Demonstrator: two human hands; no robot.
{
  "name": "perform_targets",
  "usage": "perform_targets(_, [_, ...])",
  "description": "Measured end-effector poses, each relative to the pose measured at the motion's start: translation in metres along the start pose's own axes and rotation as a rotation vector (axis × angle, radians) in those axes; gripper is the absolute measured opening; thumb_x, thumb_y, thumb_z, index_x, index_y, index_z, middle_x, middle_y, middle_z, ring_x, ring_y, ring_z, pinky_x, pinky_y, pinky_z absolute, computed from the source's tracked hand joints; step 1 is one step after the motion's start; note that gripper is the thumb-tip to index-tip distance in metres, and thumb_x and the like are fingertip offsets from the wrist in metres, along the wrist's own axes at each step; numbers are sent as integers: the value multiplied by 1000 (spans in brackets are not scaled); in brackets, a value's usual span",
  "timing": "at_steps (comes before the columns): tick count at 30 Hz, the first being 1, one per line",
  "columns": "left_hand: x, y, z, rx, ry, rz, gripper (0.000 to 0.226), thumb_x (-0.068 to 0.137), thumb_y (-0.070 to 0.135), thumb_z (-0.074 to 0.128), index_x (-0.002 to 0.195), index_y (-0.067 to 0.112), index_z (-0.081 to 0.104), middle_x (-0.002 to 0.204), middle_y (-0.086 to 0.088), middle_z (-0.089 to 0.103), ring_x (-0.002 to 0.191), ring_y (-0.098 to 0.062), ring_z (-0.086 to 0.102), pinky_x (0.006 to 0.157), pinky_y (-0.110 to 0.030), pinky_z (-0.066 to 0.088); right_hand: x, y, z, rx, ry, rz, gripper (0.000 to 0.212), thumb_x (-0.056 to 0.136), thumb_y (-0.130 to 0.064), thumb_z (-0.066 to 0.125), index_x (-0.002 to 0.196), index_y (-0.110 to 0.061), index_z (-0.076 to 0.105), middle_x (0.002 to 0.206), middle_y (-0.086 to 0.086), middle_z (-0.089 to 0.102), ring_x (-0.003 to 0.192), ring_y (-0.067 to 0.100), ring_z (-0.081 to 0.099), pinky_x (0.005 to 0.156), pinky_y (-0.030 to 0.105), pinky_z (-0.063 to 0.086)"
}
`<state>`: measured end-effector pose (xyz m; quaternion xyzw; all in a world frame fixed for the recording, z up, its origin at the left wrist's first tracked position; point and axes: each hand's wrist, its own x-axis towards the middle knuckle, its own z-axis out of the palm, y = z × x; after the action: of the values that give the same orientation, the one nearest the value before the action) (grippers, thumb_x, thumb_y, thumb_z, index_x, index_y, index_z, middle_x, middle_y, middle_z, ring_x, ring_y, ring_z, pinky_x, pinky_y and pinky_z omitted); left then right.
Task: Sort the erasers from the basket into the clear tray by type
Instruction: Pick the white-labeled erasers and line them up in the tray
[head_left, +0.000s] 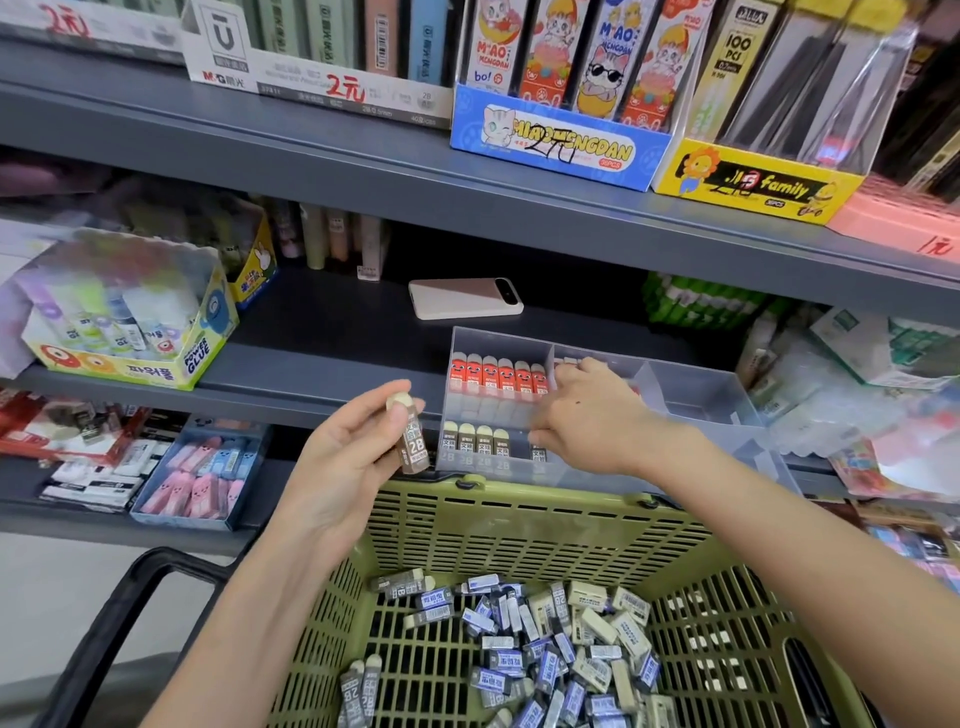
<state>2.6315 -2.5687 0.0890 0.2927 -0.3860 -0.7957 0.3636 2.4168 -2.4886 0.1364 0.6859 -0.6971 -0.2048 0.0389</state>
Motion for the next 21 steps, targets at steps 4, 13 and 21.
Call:
perform_targets(4, [-4, 3, 3, 12, -38, -2, 29, 72, 21, 62, 100, 15, 66, 95, -3, 75, 80, -11, 70, 63, -21, 55, -7, -16, -20, 289, 296, 55, 30, 97, -38, 42, 107, -28, 67, 100, -7, 67, 96, 17, 50, 79, 28, 29])
perform_targets(13, [-9, -2, 7, 149, -118, 35, 33, 54, 46, 83, 73, 22, 73, 76, -2, 72, 69, -10, 62, 69, -23, 50, -7, -58, -56, 1133, 288, -24, 16, 77, -18, 75, 91, -14, 68, 87, 0, 65, 81, 11, 55, 77, 33, 46])
perform_targets(21, [-9, -5, 5, 565, 60, 320, 6, 77, 31, 72, 83, 31, 70, 90, 12, 71, 87, -2, 64, 80, -14, 48, -6, 0, -43, 1016, 273, 281, 11, 75, -10, 75, 78, -16, 68, 74, -2, 67, 70, 9, 60, 72, 24, 48])
